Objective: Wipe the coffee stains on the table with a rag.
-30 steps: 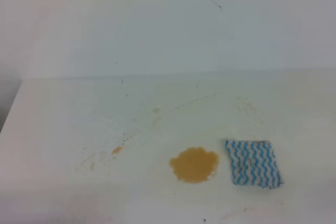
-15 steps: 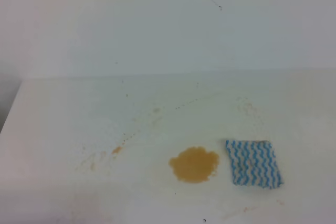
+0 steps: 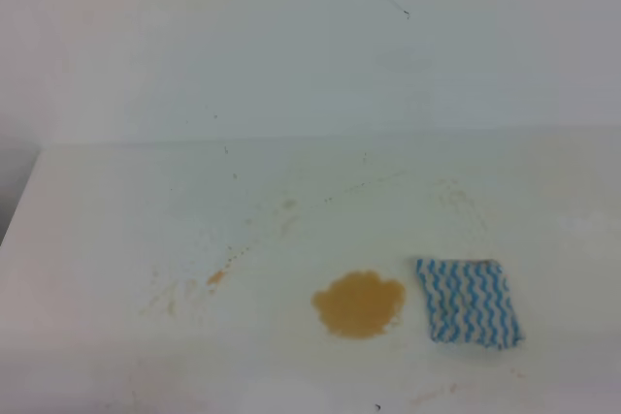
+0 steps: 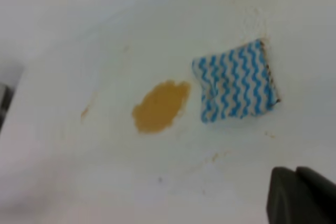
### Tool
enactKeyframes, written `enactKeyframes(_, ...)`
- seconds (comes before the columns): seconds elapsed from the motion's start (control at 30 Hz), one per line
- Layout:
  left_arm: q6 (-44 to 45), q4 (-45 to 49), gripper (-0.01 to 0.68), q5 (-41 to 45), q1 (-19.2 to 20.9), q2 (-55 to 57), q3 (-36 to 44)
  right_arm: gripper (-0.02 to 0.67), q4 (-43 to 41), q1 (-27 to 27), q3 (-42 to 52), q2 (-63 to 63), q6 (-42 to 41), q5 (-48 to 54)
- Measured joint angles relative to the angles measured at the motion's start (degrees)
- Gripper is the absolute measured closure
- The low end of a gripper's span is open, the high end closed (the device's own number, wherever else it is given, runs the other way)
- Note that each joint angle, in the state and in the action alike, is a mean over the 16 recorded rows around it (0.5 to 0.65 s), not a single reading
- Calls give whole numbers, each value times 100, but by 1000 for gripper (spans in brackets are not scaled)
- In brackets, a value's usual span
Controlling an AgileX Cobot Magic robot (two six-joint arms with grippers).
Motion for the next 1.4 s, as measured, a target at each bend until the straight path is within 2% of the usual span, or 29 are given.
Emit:
enactKeyframes(0.23,0,0,676,0,0,-2,0,651,-688,18,-1625,1937,-1001,1473)
enactKeyframes(0.43,0,0,676,0,0,-2,0,651,-1421,289,-2709,3474,-1191,2205)
enactKeyframes(0.6,0,0,676,0,0,-2,0,651,-2295,937,-3403,4542,-807,2599)
enactKeyframes(0.87,0,0,676,0,0,-2,0,651,-3702,2389,-4535,6140,108,2914)
enactKeyframes(1.07,0,0,676,0,0,-2,0,645,-4143,3073,-5391,7186,577,2859)
enactKeyframes(1.23,0,0,677,0,0,-12,0,599,-4068,3242,-5904,7809,730,2702)
enactKeyframes(1.4,0,0,677,0,0,-12,0,481,-3934,3254,-6134,8271,854,2479)
